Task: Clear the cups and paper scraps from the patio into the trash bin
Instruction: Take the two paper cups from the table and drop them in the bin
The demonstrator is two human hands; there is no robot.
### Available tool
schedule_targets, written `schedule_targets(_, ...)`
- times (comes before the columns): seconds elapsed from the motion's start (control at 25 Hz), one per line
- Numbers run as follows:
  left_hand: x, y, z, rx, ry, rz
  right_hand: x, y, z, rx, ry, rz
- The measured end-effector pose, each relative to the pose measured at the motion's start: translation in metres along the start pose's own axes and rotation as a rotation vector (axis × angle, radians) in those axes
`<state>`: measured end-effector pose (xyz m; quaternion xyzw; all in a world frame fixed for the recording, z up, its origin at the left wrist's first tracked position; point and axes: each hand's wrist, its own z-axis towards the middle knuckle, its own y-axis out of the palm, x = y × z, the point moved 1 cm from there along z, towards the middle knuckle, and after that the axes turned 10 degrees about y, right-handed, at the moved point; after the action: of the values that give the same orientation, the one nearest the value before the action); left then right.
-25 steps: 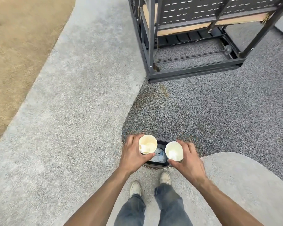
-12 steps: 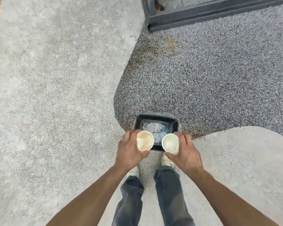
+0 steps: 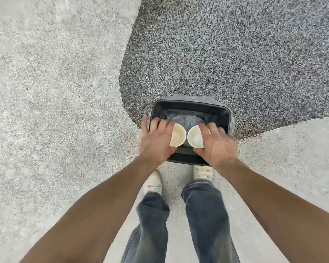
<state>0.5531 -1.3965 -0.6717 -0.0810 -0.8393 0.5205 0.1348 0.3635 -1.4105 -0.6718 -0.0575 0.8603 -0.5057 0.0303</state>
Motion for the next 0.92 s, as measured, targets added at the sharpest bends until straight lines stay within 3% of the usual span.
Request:
schedule_targets(0.24,0.009,0.012,0.008,-0.014,0.029,0.111,-0.011,0.008,0.008,-0.034,-0.006,-0.095)
schedule_targets(0.52,0.007,-0.014,-0.014,0.036,-0.009,-0.016,-0.006,-0.025,-0.013,-0.030,0.032,0.048)
schedule_targets(0.68,0.009,-0.068,-0.038,0.098,-0.009,-0.090,0.006,-0.078,-0.039,0.021,0.050,0.118)
schedule_targets(0.92,0.027,-0.203,-0.088,0.219,0.044,-0.156,0.022,-0.199,-0.100,0.121,0.081,0.205)
